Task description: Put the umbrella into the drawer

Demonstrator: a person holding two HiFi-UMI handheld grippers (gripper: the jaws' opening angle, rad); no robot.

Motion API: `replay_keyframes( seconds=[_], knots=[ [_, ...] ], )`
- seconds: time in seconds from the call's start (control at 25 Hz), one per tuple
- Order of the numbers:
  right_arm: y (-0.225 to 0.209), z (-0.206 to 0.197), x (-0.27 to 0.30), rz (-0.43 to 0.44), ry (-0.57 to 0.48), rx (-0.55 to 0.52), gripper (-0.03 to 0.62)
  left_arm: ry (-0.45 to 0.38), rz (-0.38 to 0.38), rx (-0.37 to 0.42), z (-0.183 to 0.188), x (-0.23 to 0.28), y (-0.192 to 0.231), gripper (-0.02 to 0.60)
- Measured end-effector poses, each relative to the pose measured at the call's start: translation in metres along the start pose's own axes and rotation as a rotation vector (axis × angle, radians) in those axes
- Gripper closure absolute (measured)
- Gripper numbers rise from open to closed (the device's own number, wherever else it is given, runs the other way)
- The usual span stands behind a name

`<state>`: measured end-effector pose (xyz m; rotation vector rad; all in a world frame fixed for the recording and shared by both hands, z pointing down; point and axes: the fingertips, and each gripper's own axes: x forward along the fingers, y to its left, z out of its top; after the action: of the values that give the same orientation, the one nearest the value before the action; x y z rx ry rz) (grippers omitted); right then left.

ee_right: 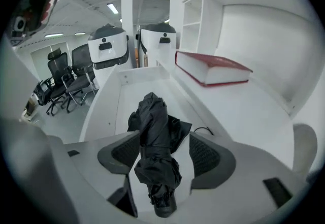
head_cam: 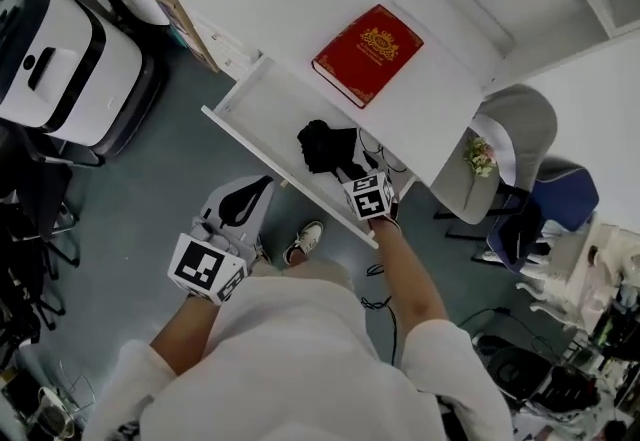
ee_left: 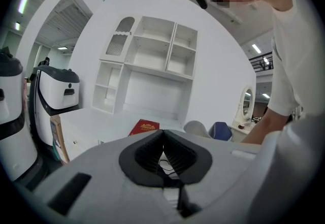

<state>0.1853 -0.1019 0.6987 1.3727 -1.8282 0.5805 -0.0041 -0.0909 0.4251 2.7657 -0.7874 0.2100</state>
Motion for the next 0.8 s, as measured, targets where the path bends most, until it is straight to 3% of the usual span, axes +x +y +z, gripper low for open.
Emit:
replay_keyframes(
  seconds=[0.24,0.56,0.8],
  knots=[
    [-0.001,0.011,-0.044,-0.103,-0.05,0.121,0.373,-0.034,-0.117,0.058,0.019,-0.007,-0.007,0.566],
    [0.004,0.003,-0.089,-0.234,-0.055,0.226,0.593,-0.076,-0.137,0.088,0.043,-0.032,0.01,0.566],
    [0.005,0.023,-0.124,-0.186,-0.216,0.427,0.595,-0.107,-0.151,0.122,0.055,-0.04,0.014,0.568]
  ],
)
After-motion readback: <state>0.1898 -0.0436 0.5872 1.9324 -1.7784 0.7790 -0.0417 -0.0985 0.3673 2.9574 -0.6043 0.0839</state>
